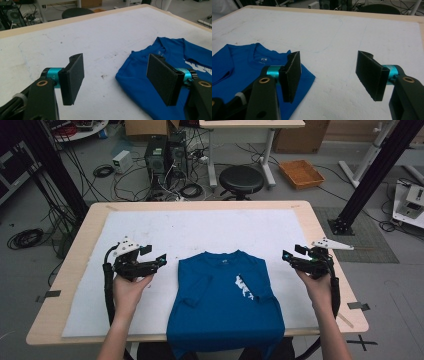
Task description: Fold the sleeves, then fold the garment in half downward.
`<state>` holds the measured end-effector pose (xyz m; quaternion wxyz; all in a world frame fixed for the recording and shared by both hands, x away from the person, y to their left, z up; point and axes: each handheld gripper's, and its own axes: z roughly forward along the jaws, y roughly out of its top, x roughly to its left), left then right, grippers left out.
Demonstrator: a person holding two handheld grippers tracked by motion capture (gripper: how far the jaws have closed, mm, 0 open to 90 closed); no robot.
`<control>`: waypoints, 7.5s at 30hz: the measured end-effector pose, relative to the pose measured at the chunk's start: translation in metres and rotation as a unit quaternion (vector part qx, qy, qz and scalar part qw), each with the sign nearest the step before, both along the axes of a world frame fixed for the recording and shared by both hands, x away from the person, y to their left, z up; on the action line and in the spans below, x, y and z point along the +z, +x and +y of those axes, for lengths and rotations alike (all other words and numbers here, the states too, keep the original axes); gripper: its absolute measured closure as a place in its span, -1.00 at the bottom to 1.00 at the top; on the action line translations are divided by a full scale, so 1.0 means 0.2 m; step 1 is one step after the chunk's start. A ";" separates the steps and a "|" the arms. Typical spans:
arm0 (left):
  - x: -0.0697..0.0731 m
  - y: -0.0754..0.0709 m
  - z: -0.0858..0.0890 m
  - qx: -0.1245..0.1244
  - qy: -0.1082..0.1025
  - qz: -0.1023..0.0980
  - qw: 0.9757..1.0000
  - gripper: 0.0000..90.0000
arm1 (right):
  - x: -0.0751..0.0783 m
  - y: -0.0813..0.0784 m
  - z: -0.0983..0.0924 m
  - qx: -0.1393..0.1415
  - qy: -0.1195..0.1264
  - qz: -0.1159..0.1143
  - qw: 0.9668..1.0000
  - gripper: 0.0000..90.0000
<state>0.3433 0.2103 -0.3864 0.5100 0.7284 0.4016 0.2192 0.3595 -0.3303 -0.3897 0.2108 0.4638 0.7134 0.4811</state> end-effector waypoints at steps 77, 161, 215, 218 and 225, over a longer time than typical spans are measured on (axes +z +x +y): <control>-0.28 0.41 -0.39 -0.073 0.072 0.124 0.987 0.24 | -0.25 0.33 0.45 0.045 -0.122 0.096 0.987 0.67; -0.08 -0.26 -0.41 -0.180 0.141 -0.029 0.973 0.94 | -0.06 -0.43 0.44 0.100 -0.098 -0.009 0.990 0.97; -0.17 -0.34 -0.35 -0.118 0.132 0.023 0.984 0.18 | -0.16 -0.46 0.15 0.020 -0.044 0.039 0.998 0.28; -0.15 -0.24 -0.32 -0.097 0.107 0.021 0.989 0.09 | -0.13 -0.37 0.16 0.010 -0.031 0.036 0.999 0.21; -0.21 -0.06 -0.29 -0.068 0.077 0.072 0.992 0.09 | -0.18 -0.20 0.22 0.010 -0.019 0.076 0.997 0.17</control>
